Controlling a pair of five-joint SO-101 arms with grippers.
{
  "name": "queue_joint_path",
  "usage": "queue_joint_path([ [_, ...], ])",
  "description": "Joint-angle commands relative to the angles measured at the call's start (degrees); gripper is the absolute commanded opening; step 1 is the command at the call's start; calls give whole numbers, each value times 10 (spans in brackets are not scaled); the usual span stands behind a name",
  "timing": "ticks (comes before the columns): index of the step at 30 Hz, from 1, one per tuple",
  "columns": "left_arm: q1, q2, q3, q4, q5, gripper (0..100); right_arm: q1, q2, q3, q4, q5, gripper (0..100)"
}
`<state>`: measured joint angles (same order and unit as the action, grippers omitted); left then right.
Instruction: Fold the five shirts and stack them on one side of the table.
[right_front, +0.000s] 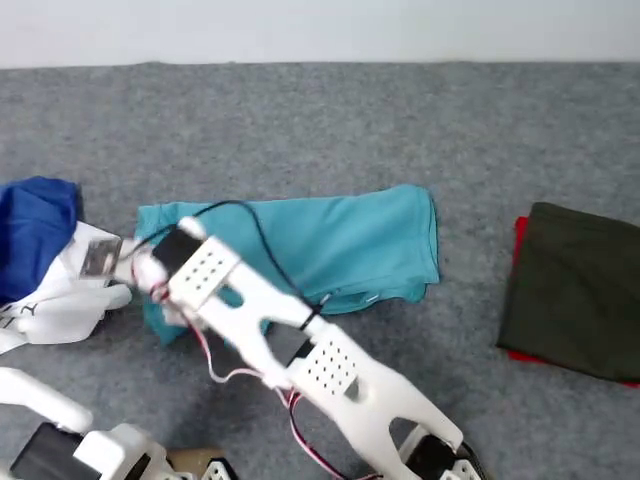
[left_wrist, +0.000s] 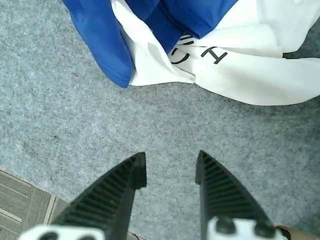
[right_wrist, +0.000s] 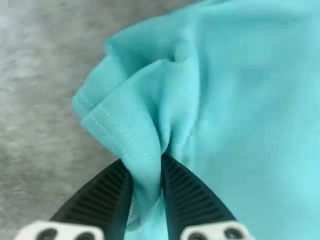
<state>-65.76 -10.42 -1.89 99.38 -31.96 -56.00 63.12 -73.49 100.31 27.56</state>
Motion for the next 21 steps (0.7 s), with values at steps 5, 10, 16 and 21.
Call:
queue_joint_path([
  [5, 35, -27, -4, 11, -4, 173, 72, -18, -63, -52, 25, 15],
  [10, 45, -27, -4, 11, -4, 173, 103, 5, -66, -74, 21, 114],
  [16, 44, -26, -4, 10, -4, 173, 154, 18, -66, -127, -25, 240],
  [21, 44, -25, -4, 10, -5, 173, 169, 1, -77, -116, -25, 238],
])
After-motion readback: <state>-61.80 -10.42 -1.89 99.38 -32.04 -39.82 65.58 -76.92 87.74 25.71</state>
